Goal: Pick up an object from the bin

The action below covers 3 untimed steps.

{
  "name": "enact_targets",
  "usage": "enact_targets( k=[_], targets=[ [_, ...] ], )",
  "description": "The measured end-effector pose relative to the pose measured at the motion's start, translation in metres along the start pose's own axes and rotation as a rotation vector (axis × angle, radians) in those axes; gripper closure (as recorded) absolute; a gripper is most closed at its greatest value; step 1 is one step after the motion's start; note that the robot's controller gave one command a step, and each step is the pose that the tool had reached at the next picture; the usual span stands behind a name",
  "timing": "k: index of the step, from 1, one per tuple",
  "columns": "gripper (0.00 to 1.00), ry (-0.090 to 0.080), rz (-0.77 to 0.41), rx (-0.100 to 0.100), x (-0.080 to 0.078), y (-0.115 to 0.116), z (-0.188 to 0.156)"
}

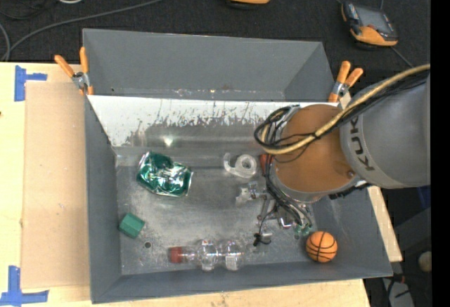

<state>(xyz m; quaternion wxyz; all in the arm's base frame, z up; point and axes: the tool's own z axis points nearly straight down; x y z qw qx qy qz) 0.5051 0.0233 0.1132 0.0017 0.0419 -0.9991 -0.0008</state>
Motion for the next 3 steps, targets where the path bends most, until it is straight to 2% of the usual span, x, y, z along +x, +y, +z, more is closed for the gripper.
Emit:
enact_targets(
  k=[1, 2, 3],
  targets=[
    [0.00, 0.002, -0.158, -0.002, -0.077, -0.003, 0.006],
    [0.00, 0.004, -0.027, -0.001, -0.041, -0.016, 0.028],
    [1.00, -0.013, -0.414, -0.002, -0.112, 0.132, 0.042]
  ],
)
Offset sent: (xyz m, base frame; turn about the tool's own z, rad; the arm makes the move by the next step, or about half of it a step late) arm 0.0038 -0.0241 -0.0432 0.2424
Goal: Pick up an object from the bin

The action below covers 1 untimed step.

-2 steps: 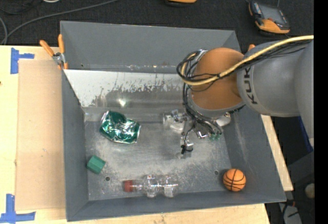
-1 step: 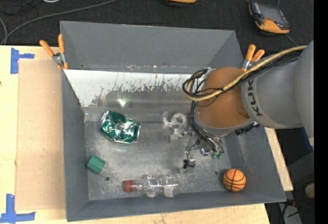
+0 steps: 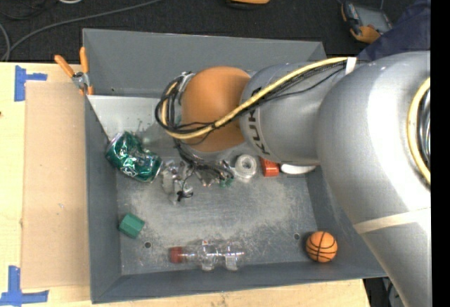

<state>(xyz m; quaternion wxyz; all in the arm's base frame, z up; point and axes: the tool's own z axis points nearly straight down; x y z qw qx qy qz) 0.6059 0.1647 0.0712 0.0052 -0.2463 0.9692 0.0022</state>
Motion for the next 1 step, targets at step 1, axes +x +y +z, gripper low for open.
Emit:
enact_targets(
  k=[1],
  targets=[
    [1.00, -0.001, 0.004, -0.001, 0.0011, -0.0007, -0.0006]
  ],
)
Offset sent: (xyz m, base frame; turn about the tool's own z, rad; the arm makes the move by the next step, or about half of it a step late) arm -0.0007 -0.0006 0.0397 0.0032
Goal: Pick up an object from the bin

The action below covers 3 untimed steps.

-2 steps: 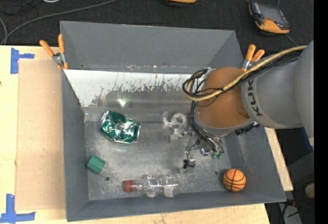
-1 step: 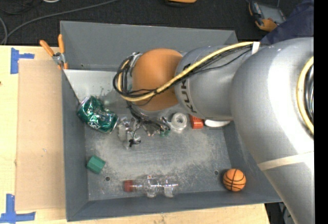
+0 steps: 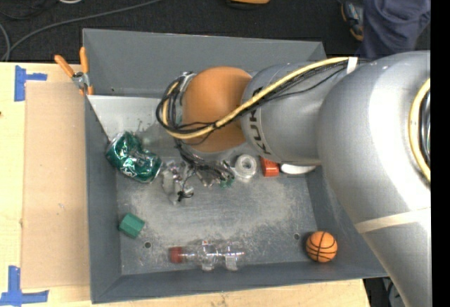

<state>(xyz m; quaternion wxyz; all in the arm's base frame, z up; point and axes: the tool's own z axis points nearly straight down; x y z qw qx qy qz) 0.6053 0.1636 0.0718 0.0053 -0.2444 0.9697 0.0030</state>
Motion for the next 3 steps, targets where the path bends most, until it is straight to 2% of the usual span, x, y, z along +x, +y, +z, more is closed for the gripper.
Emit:
enact_targets(
  k=[2, 3],
  targets=[
    [1.00, 0.001, -0.001, 0.000, 0.000, 0.001, -0.046],
    [1.00, 0.007, 0.000, -0.002, 0.001, 0.002, -0.083]
  ],
)
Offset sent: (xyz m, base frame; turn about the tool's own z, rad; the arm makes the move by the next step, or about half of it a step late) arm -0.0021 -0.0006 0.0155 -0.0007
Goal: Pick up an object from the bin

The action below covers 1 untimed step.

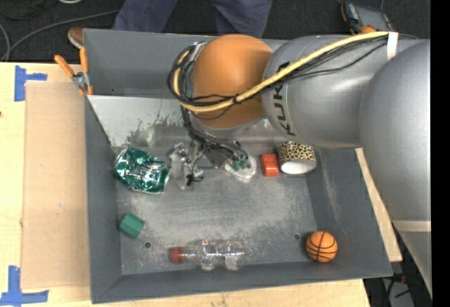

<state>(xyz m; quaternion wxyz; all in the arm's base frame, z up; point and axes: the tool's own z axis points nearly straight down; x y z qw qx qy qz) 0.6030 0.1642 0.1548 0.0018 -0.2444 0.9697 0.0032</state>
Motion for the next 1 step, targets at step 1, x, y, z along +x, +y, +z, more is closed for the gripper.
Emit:
enact_targets(
  k=[1],
  targets=[
    [1.00, -0.009, 0.001, 0.002, -0.0023, -0.0003, -0.0338]
  ],
)
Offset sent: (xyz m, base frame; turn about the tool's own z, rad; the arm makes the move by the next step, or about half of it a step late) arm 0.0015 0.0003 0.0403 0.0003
